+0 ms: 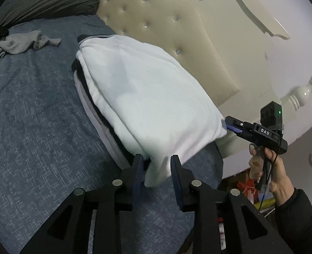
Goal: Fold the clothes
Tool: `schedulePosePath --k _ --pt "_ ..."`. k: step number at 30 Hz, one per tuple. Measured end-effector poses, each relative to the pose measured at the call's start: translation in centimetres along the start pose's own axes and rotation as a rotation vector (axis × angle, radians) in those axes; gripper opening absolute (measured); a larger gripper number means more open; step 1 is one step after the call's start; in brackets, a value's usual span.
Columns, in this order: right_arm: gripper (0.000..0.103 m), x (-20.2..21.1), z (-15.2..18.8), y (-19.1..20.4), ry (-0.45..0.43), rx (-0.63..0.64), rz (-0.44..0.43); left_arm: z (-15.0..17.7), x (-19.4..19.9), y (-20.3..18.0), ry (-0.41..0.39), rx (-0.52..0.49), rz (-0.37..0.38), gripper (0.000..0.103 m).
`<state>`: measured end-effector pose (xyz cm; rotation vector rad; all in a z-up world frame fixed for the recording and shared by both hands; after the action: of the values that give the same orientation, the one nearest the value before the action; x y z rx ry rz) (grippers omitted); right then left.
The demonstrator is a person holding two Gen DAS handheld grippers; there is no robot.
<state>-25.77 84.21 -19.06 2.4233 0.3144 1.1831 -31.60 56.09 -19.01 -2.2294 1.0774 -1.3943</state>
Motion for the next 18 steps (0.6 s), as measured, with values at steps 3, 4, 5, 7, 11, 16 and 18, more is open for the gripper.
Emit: schedulePosePath --k 3,4,5,7,11,16,18 --pt "0.044 -0.7 0.4 0.3 0.027 0.027 0.023 0.2 -0.3 0.0 0.007 -0.007 0.0 0.029" --pt "0.038 -1.0 0.6 0.3 0.035 0.034 0.031 0.3 -0.4 0.0 0.01 -0.01 0.0 0.029" --pt "0.027 -1.3 0.8 0.3 0.043 0.04 0.038 0.4 -0.4 0.0 0.012 -0.012 0.0 0.027" --pt "0.014 -1.2 1.1 0.1 0.041 0.044 0.044 0.5 -0.6 0.0 0.017 -0.017 0.0 0.027" --pt "0.007 -0.4 1.2 -0.5 0.018 0.029 0.027 0.8 -1.0 -0.1 0.027 -0.026 0.001 0.004" --pt "0.006 0.1 0.9 -1.1 0.007 0.021 0.023 1.1 -1.3 0.0 0.036 -0.033 0.0 0.004" --pt "0.006 0.0 1.1 -1.3 0.004 0.01 0.022 1.1 -1.3 0.2 0.038 -0.034 -0.006 0.004"
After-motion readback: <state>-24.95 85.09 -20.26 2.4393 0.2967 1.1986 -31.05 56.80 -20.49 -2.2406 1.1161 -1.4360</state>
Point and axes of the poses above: each gripper's, at about its wrist camera, not at the fingertips, and x roughly against the way its jaws point, y to its left, z to its underside, the point moved 5 cm from there along -x, roughly the way its jaws point, and after that the axes turned 3 degrees about x, right-handed, at the moved point
